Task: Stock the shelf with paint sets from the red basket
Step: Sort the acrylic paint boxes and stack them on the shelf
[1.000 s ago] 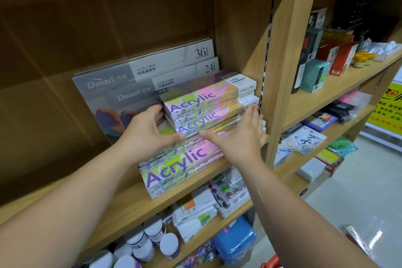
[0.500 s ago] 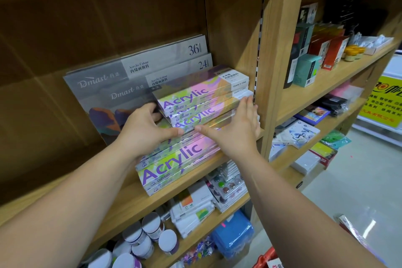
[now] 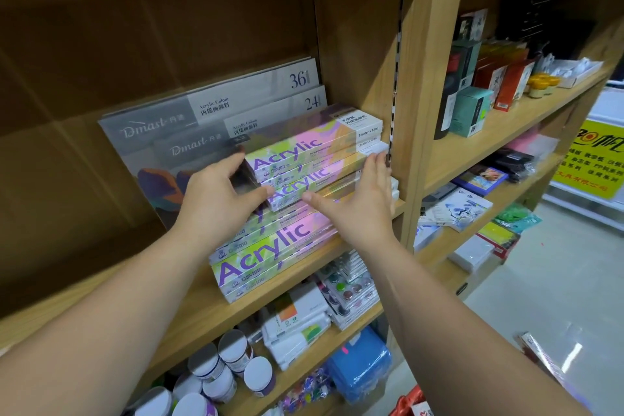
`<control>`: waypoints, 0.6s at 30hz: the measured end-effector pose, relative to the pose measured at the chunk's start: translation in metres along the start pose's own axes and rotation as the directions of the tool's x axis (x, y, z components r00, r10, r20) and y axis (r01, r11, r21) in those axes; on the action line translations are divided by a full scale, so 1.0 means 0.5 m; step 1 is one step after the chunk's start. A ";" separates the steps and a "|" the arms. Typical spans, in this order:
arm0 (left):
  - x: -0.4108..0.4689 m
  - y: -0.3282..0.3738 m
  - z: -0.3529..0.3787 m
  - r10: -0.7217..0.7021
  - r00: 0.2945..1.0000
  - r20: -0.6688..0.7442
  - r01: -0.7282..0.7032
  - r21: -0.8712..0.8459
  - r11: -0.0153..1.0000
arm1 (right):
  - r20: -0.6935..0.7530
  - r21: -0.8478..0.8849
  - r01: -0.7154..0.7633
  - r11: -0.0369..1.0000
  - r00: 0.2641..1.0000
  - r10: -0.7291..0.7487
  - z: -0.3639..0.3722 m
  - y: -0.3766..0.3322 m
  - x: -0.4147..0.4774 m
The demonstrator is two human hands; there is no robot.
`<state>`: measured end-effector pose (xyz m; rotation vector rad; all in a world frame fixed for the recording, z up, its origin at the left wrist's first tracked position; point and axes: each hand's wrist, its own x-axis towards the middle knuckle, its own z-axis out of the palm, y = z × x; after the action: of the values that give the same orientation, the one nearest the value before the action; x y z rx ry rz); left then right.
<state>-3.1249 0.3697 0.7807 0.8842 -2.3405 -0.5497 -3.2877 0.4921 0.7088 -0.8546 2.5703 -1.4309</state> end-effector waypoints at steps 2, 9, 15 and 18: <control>-0.001 0.002 0.002 0.020 1.000 0.010 -0.020 0.027 0.999 | 0.014 0.013 0.010 1.000 1.000 -0.010 0.002 0.007 0.000; 0.001 0.011 0.008 -0.118 0.992 -0.054 0.112 -0.101 0.989 | 0.028 0.054 0.020 0.998 0.999 -0.021 -0.002 0.022 0.001; 0.007 0.015 0.017 -0.129 0.988 -0.091 0.121 -0.088 0.989 | 0.034 0.072 0.014 0.997 0.999 -0.016 -0.004 0.020 0.004; 0.010 0.013 0.018 -0.128 0.985 -0.114 0.119 -0.084 0.989 | 0.043 0.078 0.020 0.997 0.999 -0.023 -0.011 0.019 0.006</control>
<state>-3.1370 0.3723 0.7792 1.0033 -2.1531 -0.6164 -3.2960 0.4987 0.7047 -0.8948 2.4636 -1.4891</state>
